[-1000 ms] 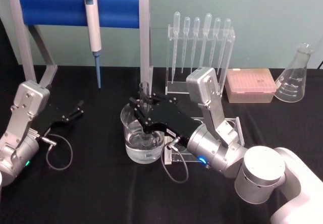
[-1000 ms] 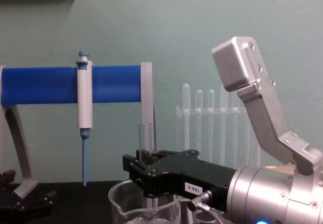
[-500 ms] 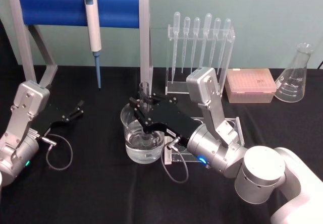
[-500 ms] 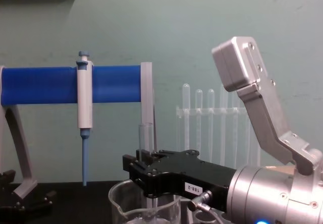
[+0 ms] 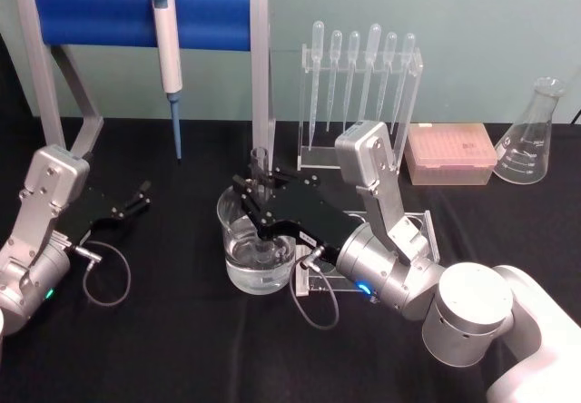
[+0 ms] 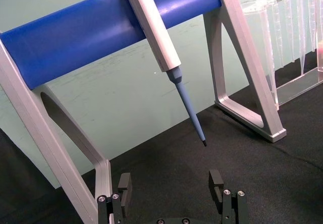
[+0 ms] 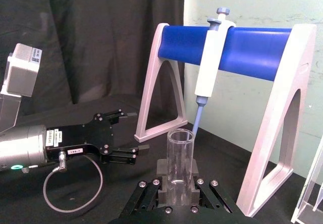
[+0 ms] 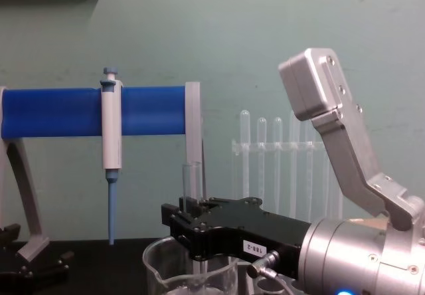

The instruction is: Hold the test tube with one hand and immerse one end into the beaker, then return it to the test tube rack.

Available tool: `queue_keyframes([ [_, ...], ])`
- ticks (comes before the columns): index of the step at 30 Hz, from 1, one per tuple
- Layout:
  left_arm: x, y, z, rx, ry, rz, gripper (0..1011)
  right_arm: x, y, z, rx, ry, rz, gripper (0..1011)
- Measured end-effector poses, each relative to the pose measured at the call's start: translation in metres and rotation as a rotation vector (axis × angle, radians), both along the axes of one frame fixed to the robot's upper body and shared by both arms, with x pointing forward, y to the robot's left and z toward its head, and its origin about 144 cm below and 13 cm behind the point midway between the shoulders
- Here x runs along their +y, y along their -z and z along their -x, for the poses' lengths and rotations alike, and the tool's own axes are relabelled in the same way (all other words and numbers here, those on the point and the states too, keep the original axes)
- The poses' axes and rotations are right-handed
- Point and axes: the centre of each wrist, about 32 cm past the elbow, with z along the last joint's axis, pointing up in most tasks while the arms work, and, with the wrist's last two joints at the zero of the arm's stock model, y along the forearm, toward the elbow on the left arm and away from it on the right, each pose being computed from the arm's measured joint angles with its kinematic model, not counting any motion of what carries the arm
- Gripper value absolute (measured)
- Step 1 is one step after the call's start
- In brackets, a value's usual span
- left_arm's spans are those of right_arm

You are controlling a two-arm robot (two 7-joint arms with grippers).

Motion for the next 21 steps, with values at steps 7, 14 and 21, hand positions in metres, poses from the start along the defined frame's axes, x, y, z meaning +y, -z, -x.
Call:
queue_keyframes([
  [7, 0.0, 0.0, 0.0, 0.0, 0.0, 0.0, 1000, 0.0, 0.0, 0.0, 0.0, 0.0, 0.0, 228],
  [14, 0.0, 0.0, 0.0, 0.0, 0.0, 0.0, 1000, 0.0, 0.0, 0.0, 0.0, 0.0, 0.0, 228],
  [21, 0.0, 0.0, 0.0, 0.0, 0.0, 0.0, 1000, 0.0, 0.0, 0.0, 0.0, 0.0, 0.0, 228],
])
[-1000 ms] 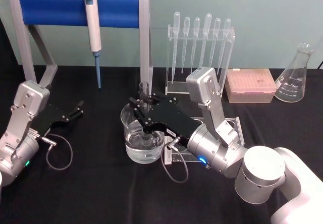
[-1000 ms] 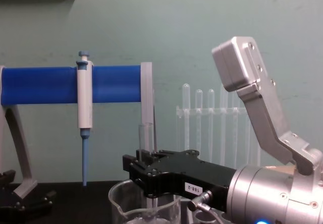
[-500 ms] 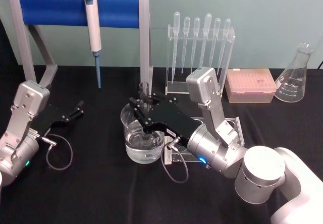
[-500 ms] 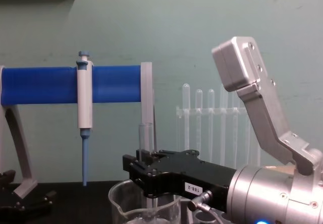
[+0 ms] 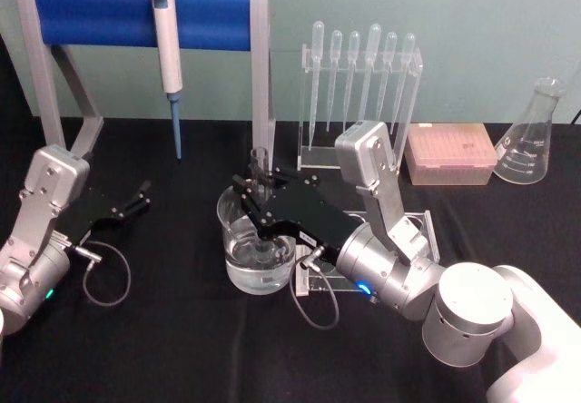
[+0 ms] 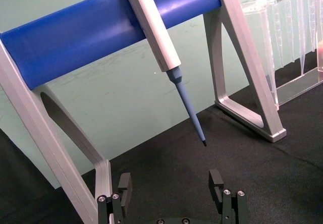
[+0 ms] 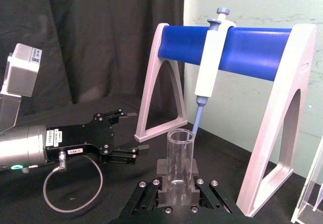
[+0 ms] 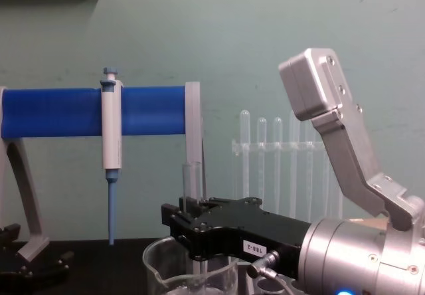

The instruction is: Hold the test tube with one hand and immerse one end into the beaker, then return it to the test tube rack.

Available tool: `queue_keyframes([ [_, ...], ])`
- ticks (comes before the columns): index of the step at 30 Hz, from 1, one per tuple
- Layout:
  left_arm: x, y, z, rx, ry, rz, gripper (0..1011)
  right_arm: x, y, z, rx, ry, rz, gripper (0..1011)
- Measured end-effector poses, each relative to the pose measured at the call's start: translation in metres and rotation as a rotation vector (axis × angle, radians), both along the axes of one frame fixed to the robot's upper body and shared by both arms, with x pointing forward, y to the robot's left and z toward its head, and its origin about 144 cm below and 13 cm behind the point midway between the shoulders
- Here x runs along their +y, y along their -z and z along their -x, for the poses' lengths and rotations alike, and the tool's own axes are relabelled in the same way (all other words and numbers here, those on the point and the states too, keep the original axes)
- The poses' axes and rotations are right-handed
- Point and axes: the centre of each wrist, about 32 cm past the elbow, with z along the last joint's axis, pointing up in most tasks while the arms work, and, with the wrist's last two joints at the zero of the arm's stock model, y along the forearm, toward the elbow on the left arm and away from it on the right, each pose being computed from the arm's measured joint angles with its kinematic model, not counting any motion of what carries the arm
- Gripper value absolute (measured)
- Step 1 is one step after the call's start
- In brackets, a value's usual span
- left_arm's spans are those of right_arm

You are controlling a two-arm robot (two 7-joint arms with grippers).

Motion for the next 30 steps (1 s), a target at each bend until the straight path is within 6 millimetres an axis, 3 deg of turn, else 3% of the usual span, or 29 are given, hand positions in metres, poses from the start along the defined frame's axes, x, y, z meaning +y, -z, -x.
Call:
queue_keyframes([
  [30, 0.0, 0.0, 0.0, 0.0, 0.0, 0.0, 1000, 0.0, 0.0, 0.0, 0.0, 0.0, 0.0, 228],
])
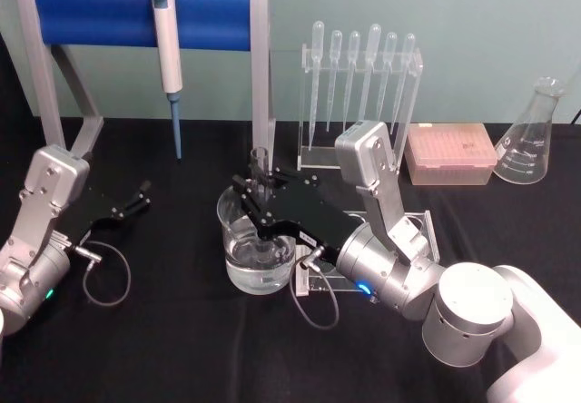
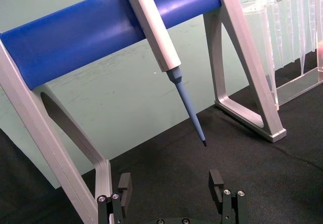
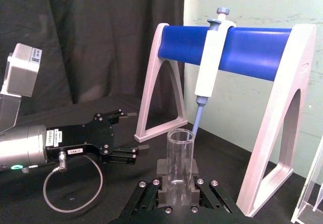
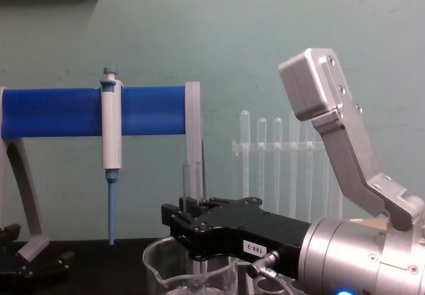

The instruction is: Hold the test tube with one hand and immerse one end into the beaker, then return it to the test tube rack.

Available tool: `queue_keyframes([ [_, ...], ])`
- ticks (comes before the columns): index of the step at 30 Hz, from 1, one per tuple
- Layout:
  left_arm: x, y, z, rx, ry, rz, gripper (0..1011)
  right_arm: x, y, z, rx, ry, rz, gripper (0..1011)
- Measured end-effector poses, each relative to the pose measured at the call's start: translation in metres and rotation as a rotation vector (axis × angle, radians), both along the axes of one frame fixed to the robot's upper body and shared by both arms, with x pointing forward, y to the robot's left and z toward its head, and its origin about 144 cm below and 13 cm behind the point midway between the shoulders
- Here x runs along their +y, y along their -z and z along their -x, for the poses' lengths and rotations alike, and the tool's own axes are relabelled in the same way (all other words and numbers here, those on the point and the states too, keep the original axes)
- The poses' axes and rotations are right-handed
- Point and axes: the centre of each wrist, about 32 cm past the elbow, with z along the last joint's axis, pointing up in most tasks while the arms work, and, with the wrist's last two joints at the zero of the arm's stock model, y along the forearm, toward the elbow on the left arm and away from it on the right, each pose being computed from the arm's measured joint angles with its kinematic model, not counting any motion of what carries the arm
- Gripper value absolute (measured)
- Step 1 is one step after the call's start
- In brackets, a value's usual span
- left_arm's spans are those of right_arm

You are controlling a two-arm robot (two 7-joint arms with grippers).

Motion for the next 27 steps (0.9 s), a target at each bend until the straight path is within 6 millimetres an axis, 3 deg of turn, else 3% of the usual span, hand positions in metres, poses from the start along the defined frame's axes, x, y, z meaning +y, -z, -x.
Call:
queue_keyframes([
  [27, 0.0, 0.0, 0.0, 0.0, 0.0, 0.0, 1000, 0.0, 0.0, 0.0, 0.0, 0.0, 0.0, 228],
])
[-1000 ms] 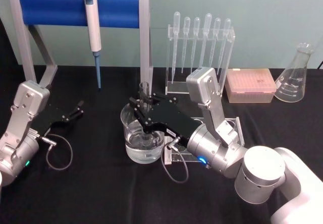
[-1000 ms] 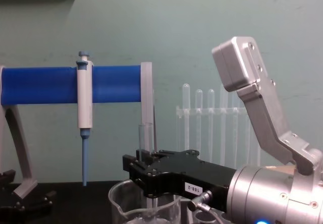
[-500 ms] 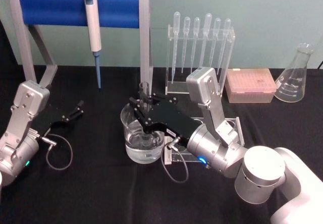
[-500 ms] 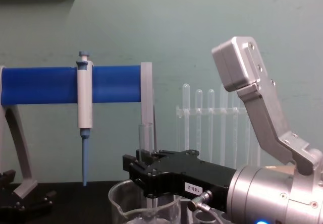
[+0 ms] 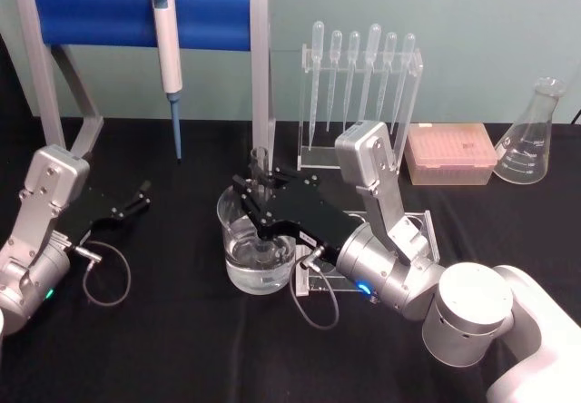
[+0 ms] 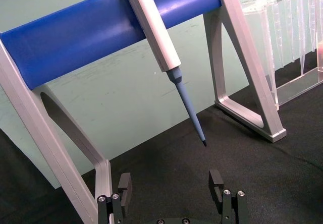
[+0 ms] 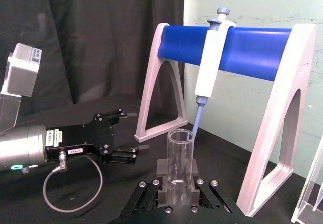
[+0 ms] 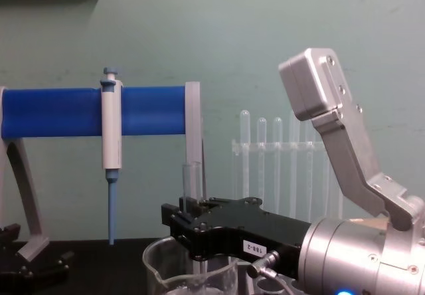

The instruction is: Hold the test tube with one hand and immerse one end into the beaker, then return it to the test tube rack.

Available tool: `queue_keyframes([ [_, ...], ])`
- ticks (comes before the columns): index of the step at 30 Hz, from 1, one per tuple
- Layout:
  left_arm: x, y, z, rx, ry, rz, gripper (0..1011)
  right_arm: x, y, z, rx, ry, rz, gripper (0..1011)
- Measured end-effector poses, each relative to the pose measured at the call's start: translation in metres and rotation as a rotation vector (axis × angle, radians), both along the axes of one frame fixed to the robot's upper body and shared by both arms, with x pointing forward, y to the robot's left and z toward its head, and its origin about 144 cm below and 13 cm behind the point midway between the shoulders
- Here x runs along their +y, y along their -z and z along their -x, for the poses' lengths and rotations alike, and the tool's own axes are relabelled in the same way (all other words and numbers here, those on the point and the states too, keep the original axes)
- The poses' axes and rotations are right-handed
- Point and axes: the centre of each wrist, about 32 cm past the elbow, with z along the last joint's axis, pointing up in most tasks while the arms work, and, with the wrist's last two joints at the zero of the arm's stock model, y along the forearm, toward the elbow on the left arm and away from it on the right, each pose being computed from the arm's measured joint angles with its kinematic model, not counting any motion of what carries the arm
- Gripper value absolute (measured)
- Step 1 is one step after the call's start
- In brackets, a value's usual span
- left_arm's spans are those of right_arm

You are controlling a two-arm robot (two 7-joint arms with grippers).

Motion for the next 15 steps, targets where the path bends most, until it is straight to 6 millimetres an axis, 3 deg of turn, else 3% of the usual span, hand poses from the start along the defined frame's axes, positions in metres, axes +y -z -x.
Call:
queue_keyframes([
  [15, 0.0, 0.0, 0.0, 0.0, 0.0, 0.0, 1000, 0.0, 0.0, 0.0, 0.0, 0.0, 0.0, 228],
])
